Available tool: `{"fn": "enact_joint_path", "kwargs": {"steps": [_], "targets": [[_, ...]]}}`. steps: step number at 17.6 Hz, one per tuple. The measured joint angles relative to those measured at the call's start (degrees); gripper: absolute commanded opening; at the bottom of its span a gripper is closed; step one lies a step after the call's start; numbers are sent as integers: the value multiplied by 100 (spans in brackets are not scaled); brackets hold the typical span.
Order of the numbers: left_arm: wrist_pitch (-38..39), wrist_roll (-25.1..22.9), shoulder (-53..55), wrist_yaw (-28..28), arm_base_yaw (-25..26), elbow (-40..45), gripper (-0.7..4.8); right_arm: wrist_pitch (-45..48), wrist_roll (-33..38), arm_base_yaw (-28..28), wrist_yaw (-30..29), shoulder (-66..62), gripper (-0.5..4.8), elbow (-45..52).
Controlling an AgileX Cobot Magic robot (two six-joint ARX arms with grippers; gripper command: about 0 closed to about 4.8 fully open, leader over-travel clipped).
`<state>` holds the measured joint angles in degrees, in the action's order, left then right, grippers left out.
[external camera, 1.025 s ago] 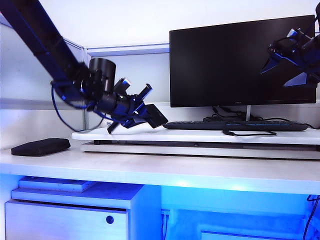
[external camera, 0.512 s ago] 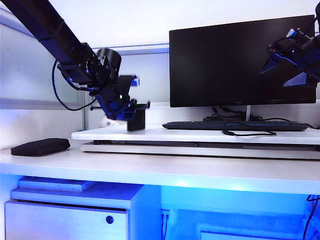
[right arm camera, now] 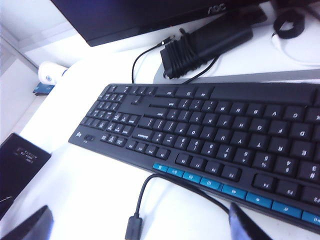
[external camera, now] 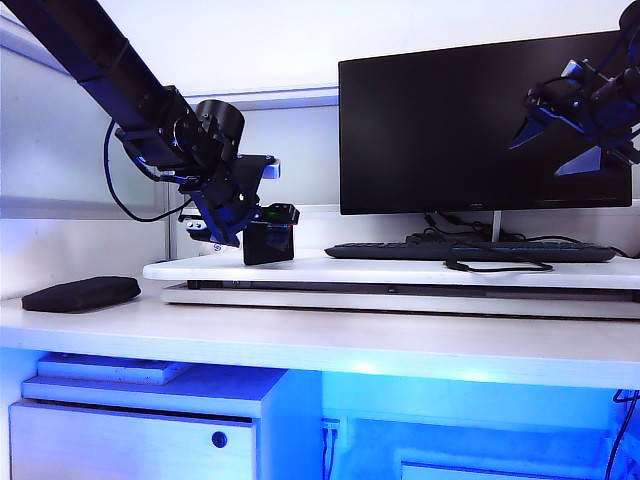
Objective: Unplug the data cable of the portable hard drive.
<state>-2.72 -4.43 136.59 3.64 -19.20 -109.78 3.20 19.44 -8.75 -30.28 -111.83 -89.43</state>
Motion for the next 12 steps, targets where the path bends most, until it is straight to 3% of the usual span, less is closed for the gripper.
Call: {"fn": "enact_joint_path", "kwargs": {"steps": [9,12], "targets": [[197,-17,-13,-35,2,2,479,-15,-138,22,42,11,479,11],[258,-236,-168,7,9,7,479,85,-149,17,68,15,479,9]]}}
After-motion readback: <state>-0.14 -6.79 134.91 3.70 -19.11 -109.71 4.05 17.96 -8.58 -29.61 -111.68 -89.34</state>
